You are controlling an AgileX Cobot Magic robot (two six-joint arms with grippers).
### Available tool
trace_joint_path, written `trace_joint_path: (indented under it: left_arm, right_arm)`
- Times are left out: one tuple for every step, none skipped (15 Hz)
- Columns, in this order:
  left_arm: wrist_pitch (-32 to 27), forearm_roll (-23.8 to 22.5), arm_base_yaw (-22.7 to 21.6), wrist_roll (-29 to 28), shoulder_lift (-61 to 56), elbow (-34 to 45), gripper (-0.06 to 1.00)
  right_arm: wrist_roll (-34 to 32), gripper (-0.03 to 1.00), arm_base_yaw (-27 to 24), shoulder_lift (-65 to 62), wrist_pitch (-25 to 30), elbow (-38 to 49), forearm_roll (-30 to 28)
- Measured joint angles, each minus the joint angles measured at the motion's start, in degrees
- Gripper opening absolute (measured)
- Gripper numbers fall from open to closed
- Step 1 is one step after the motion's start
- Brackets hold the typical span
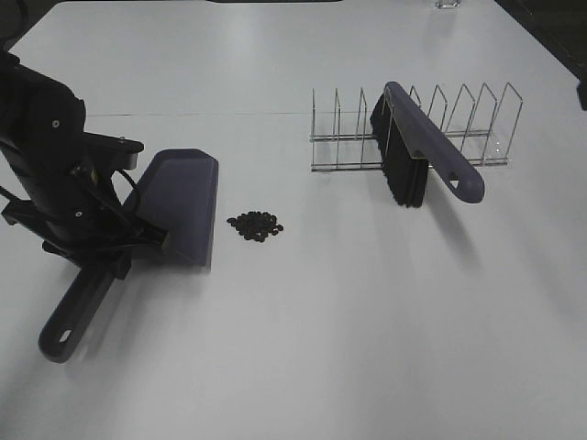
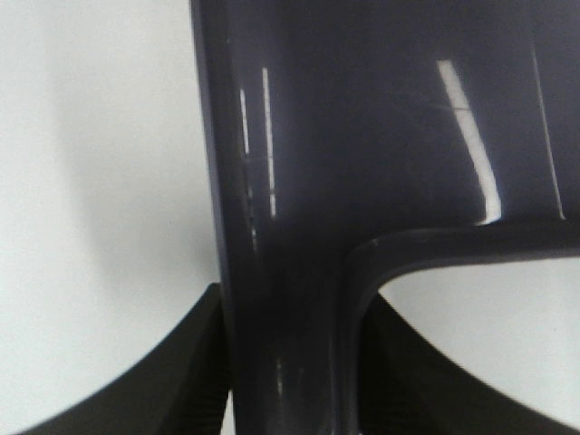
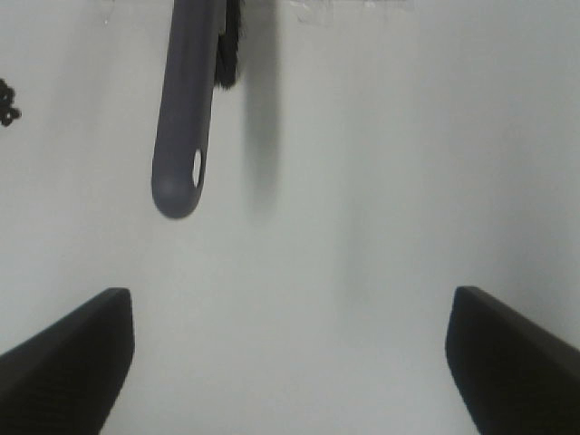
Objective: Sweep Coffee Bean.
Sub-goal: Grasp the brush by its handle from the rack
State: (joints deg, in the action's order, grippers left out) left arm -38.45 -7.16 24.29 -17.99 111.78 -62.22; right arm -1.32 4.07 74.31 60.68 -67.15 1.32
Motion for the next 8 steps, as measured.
trace_joint_path:
  left_arm:
    - [0.1,0.0,0.0,0.0,0.0,0.0,0.35]
    - [0.1,-0.1,0.0,-0.1,0.0,0.0,0.35]
    - [0.2,-0.2,0.0,-0.1,0.0,0.0,0.35]
    - [0.2,-0.3,0.0,-0.1,0.0,0.0,0.35]
    - [0.3,-0.5,0.0,-0.1,0.0,0.0,0.35]
    - [0.5,-0.5,0.0,-0.1,0.0,0.0,0.35]
    - [0.5,-0.5,0.0,-0.1,0.0,0.0,0.35]
    - [0.5,-0.5,0.0,-0.1,0.0,0.0,0.35]
  right_arm:
    - [1.3,0.82,0.0,4.4,-1.5,-2.0,0.7]
    - [2.0,0.82,0.0,8.5,-1.3,-4.9,2.2]
    - [2.3,0.82,0.0,12.9,0.2,-8.4,4.1]
    - [2.3,0.82,0.0,15.4,1.3,-10.5,5.2]
    - [2.3,0.82,0.0,19.9,2.7,-14.6,7.4]
    - [2.8,0.82,0.0,24.8,3.4,-19.3,8.5]
    - [3.3,0.82,0.0,29.0,4.1,-23.4,9.0]
    - [3.4,0.82,0.0,33.0,4.9,-27.5,9.1]
